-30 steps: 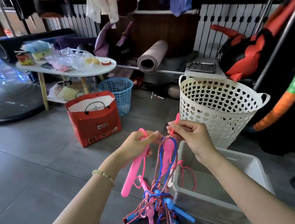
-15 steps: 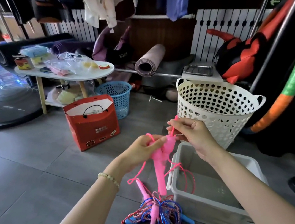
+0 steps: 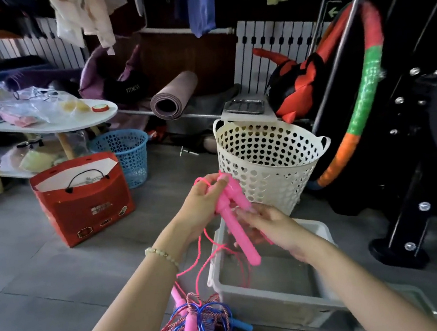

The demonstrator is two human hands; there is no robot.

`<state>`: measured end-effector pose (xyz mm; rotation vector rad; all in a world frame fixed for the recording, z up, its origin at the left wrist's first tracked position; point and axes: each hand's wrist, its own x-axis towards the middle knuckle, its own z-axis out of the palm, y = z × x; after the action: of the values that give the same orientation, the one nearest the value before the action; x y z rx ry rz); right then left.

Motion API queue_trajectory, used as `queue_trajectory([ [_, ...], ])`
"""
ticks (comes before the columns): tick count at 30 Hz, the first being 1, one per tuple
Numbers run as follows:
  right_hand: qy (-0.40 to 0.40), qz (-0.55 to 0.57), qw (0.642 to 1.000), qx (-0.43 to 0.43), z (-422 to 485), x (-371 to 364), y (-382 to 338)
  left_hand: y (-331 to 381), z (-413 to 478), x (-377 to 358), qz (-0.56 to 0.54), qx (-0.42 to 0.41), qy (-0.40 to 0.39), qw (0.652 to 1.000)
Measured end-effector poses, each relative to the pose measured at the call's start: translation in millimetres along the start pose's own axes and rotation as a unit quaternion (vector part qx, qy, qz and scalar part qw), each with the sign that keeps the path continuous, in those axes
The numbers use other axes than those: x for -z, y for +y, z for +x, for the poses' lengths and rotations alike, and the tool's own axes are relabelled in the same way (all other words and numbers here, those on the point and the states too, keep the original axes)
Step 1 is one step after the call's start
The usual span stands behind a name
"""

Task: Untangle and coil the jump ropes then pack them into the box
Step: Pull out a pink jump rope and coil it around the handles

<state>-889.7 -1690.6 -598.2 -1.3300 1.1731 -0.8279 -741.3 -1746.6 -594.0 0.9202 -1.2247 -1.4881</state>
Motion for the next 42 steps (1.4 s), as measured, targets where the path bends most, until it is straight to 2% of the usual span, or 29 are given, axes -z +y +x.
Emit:
queue_trajectory([
  [5,-0.021,0.039,0.999,-0.006,-23.7,20.7,5.3,-0.2,9.3,-23.8,-0.042,0.022,-0.019,0.999],
  [11,-0.004,0.069,0.997,-0.021,-36.2,28.7,11.7,-5.5,15.1,-41.6,-0.060,0.038,0.001,0.997],
  [17,-0.054,0.057,0.996,-0.047,-33.8,34.6,16.2,-2.4,17.8,-43.4,-0.070,0.059,0.026,0.995],
  [20,-0.045,0.064,0.996,-0.037,-30.8,31.0,17.1,-3.6,18.4,-38.4,-0.095,0.069,0.037,0.992],
  [23,-0.008,0.098,0.995,-0.011,-26.5,27.5,16.6,-7.5,13.4,-38.9,-0.106,0.094,0.000,0.990],
  [27,0.033,0.142,0.989,0.012,-22.0,24.0,14.0,-19.2,-2.0,-55.6,-0.011,0.074,-0.063,0.995],
  [37,0.009,0.116,0.993,-0.036,-24.0,23.7,8.1,-16.5,-5.6,-53.7,-0.060,0.059,-0.064,0.994],
  [39,0.047,0.043,0.997,-0.042,-22.5,35.4,4.4,-11.5,-5.1,-48.2,-0.071,0.059,-0.061,0.994],
  [42,0.211,-0.098,0.971,0.059,-20.0,56.0,3.8,-6.9,-12.6,-44.5,-0.023,0.088,-0.098,0.991],
])
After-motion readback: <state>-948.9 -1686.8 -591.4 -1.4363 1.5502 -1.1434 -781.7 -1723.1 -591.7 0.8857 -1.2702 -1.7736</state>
